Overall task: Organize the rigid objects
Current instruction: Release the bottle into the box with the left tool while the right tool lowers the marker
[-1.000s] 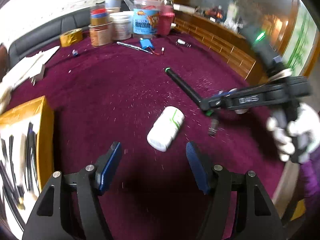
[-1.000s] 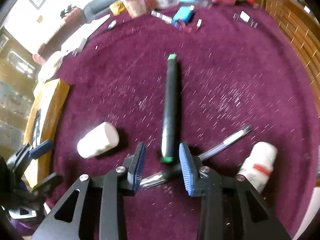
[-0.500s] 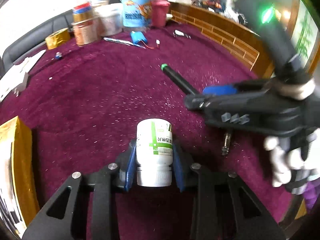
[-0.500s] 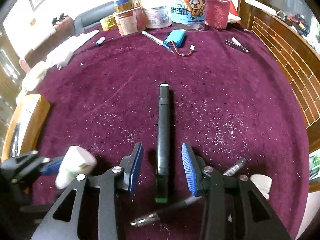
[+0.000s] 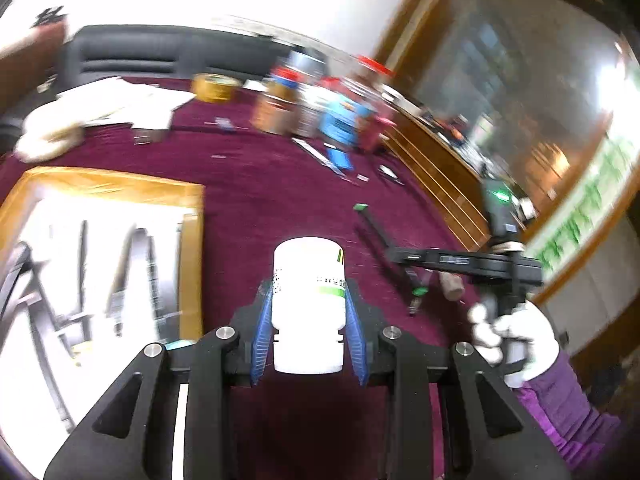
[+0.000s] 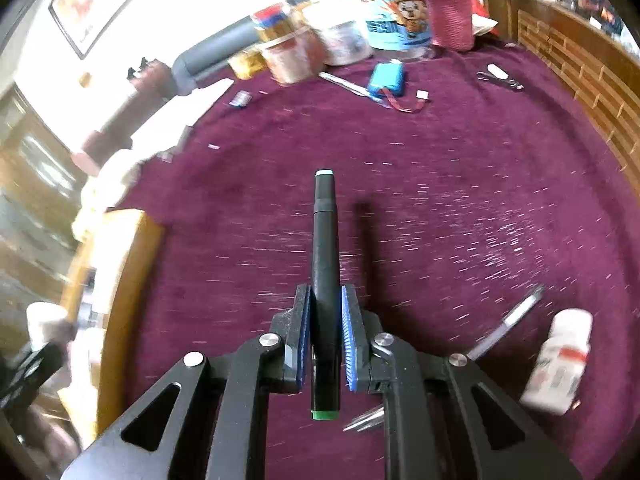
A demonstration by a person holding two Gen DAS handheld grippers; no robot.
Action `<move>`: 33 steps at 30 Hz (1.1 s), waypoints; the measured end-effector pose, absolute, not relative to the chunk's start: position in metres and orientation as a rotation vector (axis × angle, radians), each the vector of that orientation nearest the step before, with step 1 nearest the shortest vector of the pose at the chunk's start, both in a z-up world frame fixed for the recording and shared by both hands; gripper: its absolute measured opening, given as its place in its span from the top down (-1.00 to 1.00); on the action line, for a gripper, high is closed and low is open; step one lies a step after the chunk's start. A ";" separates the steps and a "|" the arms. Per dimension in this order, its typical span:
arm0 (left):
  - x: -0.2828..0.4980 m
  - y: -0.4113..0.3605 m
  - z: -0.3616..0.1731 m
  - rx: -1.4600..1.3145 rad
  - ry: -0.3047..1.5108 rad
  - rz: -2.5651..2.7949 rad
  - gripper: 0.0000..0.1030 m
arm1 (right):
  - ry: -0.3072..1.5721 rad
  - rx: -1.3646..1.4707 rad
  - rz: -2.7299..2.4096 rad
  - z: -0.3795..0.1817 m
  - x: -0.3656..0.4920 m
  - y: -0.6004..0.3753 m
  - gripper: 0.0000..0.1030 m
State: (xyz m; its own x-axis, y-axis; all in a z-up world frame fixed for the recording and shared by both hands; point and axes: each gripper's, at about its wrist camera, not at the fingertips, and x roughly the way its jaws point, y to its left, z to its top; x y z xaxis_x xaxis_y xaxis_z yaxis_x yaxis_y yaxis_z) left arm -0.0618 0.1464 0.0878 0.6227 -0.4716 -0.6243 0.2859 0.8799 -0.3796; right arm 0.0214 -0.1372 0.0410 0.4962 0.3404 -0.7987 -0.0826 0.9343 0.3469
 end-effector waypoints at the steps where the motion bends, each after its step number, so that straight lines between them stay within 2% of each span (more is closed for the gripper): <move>1: -0.065 0.162 0.088 -0.267 0.786 -0.407 0.41 | 1.022 0.305 0.297 0.045 0.019 -0.134 0.75; 12: -0.097 0.299 0.046 -0.408 0.874 -0.006 0.41 | 1.059 0.342 0.639 0.062 -0.010 -0.016 0.74; 18: -0.092 0.308 0.023 -0.398 0.933 0.048 0.40 | 1.143 0.277 0.740 0.041 -0.020 0.065 0.74; 23: -0.098 0.311 0.024 -0.373 0.915 0.064 0.38 | 1.192 0.209 0.776 0.027 -0.030 0.117 0.74; 25: -0.106 0.317 0.030 -0.388 0.889 0.059 0.26 | 1.194 0.170 0.778 0.024 -0.033 0.133 0.74; 27: -0.111 0.320 0.037 -0.388 0.865 0.062 0.01 | 1.190 0.124 0.767 0.022 -0.036 0.145 0.74; 31: -0.125 0.325 0.055 -0.365 0.793 0.083 -0.04 | 1.176 0.024 0.708 0.015 -0.041 0.164 0.72; 33: -0.128 0.325 0.061 -0.356 0.770 0.092 -0.15 | 1.182 0.002 0.695 0.011 -0.043 0.170 0.72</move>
State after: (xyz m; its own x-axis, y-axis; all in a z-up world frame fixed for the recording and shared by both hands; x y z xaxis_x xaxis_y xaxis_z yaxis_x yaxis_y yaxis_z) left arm -0.1275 0.3253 0.0612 0.7174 -0.0477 -0.6951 -0.2100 0.9365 -0.2809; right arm -0.0427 0.1702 0.0107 0.1984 0.4975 -0.8445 -0.4955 0.7943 0.3515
